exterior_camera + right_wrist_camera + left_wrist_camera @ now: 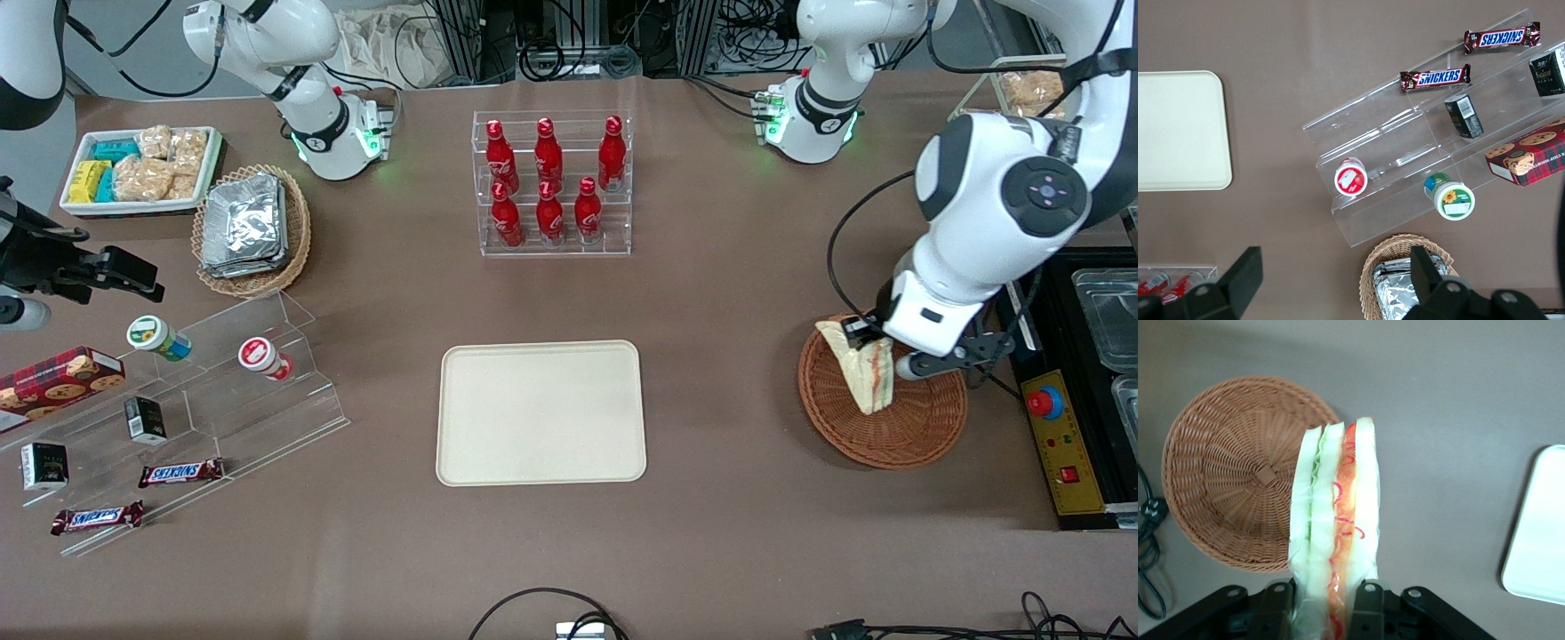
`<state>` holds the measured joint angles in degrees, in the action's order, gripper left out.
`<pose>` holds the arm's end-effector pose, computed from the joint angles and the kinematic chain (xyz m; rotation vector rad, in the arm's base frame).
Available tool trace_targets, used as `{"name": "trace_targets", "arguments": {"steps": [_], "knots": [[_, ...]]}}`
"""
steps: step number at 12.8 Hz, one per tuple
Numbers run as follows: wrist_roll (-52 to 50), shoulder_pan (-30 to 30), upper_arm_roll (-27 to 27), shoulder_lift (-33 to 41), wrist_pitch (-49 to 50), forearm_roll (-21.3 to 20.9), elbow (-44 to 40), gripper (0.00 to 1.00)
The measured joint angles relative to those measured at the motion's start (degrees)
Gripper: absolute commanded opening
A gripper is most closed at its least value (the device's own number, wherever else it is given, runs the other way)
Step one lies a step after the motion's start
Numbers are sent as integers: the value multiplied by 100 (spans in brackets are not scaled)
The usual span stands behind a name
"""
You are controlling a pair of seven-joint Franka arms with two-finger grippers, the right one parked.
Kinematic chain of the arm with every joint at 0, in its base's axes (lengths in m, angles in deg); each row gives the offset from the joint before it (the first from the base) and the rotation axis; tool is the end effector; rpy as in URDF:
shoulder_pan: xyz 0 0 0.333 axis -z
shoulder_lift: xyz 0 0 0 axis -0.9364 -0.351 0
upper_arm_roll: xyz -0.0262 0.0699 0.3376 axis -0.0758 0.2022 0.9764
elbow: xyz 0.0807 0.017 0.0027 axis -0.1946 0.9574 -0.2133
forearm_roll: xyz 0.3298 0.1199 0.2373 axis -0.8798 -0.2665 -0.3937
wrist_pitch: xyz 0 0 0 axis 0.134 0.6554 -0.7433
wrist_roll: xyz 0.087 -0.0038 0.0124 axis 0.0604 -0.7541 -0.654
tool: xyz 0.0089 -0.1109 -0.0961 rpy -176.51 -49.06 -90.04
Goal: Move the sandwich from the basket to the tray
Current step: 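Lift the sandwich up out of the basket with the left gripper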
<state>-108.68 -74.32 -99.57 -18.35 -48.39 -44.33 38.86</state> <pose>0.6090 -0.1355 0.4411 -3.1100 -0.3111 -0.0631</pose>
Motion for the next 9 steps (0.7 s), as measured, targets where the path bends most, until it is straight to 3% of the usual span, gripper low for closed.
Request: {"name": "trace_targets", "arguments": {"steps": [4,9], "knots": [[0,43,-336,-113,239,-52,-450,16],[-351,457,-363,-658,787,-264,-1469,15]]}}
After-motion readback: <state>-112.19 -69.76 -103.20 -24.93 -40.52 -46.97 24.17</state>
